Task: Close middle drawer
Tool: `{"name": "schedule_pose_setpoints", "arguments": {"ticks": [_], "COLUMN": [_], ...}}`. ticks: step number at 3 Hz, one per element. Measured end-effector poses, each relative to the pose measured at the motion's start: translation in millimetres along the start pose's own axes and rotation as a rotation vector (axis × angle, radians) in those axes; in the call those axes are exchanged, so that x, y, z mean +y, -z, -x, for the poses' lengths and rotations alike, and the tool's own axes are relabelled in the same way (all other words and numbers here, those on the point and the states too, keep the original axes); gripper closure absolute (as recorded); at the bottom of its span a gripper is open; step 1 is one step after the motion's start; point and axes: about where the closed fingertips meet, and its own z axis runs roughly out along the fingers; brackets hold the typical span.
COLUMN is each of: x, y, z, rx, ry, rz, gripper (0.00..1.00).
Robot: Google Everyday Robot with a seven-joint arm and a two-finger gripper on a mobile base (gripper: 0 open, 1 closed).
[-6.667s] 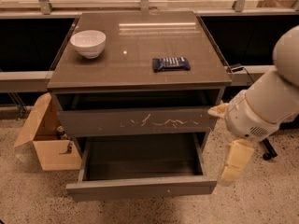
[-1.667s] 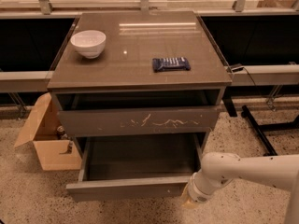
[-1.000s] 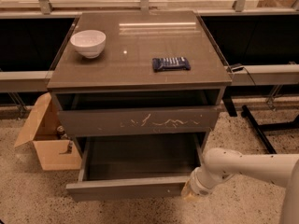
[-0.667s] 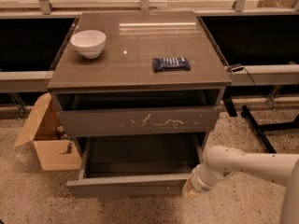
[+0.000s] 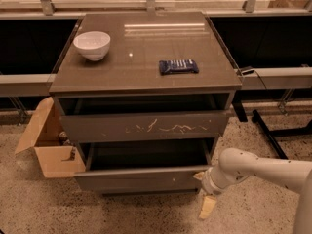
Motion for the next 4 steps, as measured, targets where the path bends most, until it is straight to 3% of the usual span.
{"name": "schedule_pose_setpoints", "arguments": {"ticks": [2, 3, 4], "x": [-30.6, -69.9, -74.0], "y": [5.3, 16.3, 24.5], "z": [-6.7, -12.2, -13.8], "rx": [-0.052, -0.064, -0.068], "ry": [0.0, -0.014, -0.013], "rz": [-0.01, -0.011, -0.016], "gripper": [0.0, 0.0, 0.0]}}
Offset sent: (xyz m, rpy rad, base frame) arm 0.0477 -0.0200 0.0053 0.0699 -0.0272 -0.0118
